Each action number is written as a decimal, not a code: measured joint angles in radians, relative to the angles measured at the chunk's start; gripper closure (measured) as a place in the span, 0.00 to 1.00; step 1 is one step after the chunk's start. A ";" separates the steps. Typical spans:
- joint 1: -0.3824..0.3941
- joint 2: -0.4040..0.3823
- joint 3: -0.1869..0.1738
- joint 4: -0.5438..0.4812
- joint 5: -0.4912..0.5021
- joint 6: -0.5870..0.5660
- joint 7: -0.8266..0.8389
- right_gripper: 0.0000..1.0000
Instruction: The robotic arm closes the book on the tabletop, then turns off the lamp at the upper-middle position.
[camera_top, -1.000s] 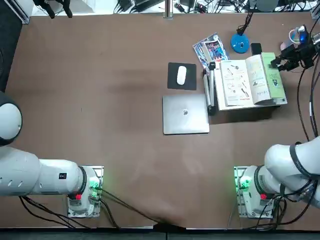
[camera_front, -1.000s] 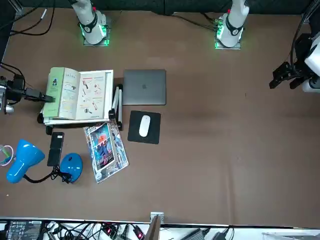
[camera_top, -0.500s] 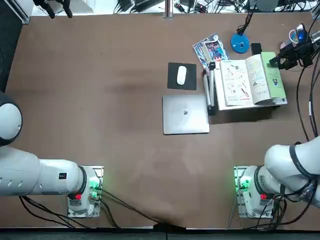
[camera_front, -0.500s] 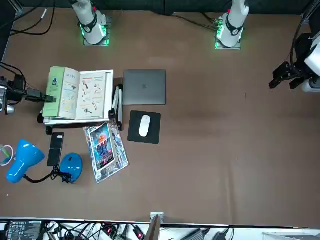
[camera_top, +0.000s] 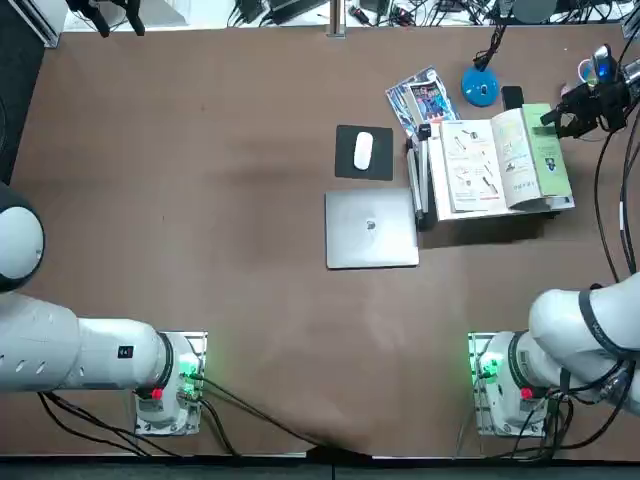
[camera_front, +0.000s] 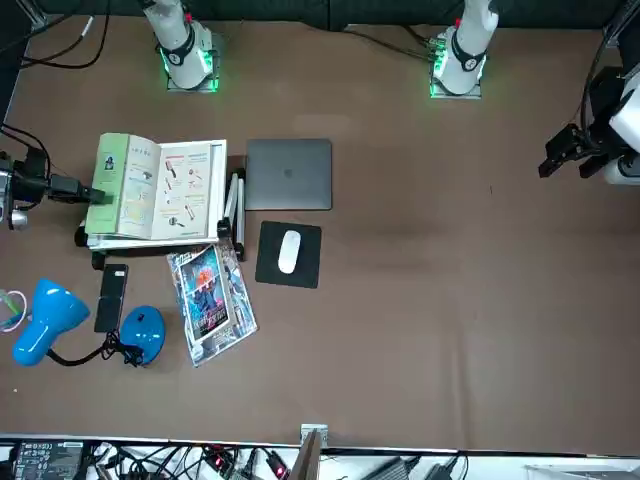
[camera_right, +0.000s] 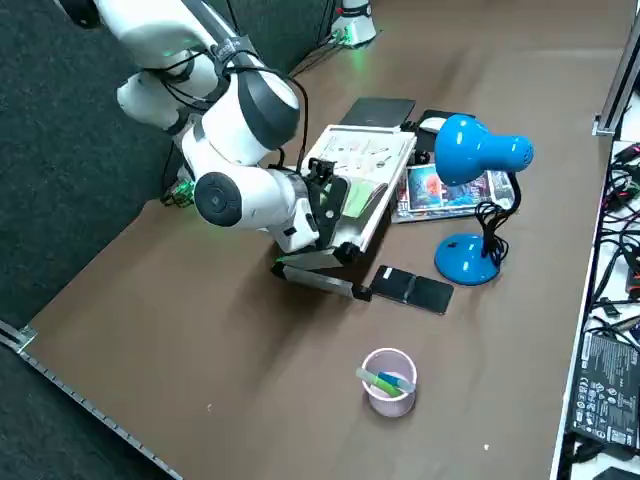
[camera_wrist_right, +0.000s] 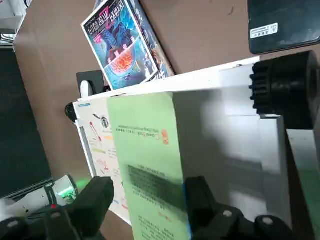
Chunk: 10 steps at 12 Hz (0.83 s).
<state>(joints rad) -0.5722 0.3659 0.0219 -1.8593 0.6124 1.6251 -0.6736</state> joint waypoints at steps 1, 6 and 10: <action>0.001 -0.003 0.000 0.001 0.000 -0.003 0.000 0.10; 0.012 -0.019 0.000 0.001 0.000 -0.009 0.000 0.00; 0.021 -0.019 0.000 0.001 0.000 -0.010 0.000 0.00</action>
<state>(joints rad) -0.5511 0.3465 0.0223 -1.8585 0.6129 1.6155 -0.6731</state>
